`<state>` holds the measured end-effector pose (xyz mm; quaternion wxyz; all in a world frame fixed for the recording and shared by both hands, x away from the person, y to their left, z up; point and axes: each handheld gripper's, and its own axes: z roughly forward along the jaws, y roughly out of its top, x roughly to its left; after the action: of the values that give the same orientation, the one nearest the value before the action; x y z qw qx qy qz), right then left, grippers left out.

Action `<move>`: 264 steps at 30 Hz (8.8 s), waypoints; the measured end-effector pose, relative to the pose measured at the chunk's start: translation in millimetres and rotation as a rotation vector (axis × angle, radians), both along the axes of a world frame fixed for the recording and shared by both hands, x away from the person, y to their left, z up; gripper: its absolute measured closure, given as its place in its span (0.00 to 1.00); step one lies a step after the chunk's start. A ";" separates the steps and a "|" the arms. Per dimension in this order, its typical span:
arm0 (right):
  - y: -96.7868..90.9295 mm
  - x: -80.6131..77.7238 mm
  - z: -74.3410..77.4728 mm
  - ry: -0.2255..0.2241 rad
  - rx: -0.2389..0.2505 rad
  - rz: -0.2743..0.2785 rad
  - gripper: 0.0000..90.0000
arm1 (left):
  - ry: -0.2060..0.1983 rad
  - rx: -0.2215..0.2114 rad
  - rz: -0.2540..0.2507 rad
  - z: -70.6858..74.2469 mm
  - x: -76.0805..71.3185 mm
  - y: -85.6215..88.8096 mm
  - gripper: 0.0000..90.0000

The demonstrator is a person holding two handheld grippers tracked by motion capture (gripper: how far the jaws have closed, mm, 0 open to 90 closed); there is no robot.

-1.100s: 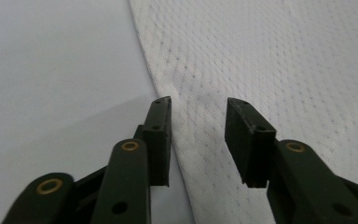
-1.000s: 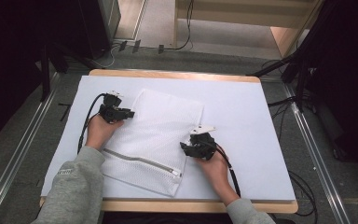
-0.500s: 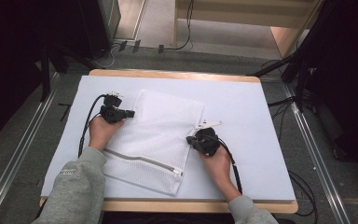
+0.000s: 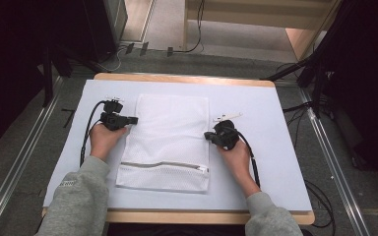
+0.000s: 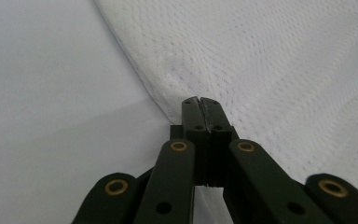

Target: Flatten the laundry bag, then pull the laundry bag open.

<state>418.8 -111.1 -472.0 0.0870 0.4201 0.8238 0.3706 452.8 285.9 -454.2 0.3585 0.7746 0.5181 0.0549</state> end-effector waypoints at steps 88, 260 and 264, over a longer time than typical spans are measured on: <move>-17.9 -79.2 14.1 0.092 0.069 0.127 1.00 | -0.049 -0.067 -0.445 33.0 -108.1 -121.0 1.00; -9.2 -99.2 -2.9 -0.018 0.010 0.189 1.00 | 0.204 -0.095 -0.547 -0.8 -95.1 -152.2 0.98; -8.8 -99.5 -2.7 -0.020 0.007 0.190 1.00 | 0.207 -0.092 -0.537 0.4 -96.0 -147.1 0.98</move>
<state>319.3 -120.0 -474.7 0.0582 0.3365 0.8577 0.3844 356.8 138.8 -453.9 0.3403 0.8684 0.3302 -0.1449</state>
